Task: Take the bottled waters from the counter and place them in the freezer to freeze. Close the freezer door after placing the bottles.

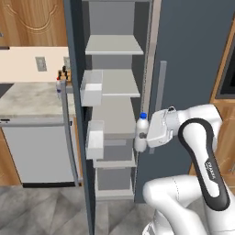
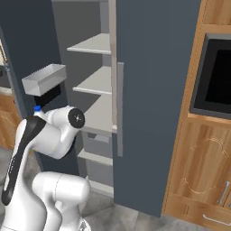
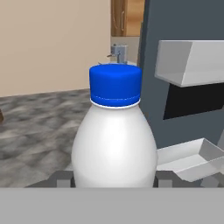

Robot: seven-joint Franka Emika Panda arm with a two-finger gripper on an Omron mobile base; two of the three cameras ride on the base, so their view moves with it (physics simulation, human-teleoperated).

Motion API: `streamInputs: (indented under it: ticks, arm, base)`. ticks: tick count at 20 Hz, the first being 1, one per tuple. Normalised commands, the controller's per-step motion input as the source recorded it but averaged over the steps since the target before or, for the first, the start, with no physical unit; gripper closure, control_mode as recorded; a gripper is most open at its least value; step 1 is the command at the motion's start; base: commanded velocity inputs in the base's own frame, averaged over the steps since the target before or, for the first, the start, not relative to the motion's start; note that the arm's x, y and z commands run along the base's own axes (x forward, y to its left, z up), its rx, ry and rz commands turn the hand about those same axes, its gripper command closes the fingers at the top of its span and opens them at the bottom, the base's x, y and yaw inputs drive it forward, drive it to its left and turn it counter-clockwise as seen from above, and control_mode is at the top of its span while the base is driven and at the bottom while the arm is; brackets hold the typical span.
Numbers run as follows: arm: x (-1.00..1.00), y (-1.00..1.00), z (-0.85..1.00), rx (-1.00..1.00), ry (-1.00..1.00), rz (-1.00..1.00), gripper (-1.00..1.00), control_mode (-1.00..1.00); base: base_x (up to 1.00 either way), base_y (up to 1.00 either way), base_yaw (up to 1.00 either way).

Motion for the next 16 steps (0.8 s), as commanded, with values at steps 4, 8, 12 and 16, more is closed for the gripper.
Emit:
streamInputs:
  ticks: [4,8,12,16]
  arm:
    - [0.00,0.00,0.00,0.00,0.00,0.00,1.00,1.00]
    - [0.00,0.00,0.00,0.00,0.00,0.00,1.00,1.00]
    - [0.00,0.00,0.00,0.00,0.00,0.00,1.00,1.00]
    - [0.00,0.00,0.00,0.00,0.00,0.00,1.00,1.00]
  base:
    - [0.39,0.00,0.00]
    - [0.44,0.00,0.00]
    - [0.51,0.00,0.00]
    - [0.35,0.17,-0.02]
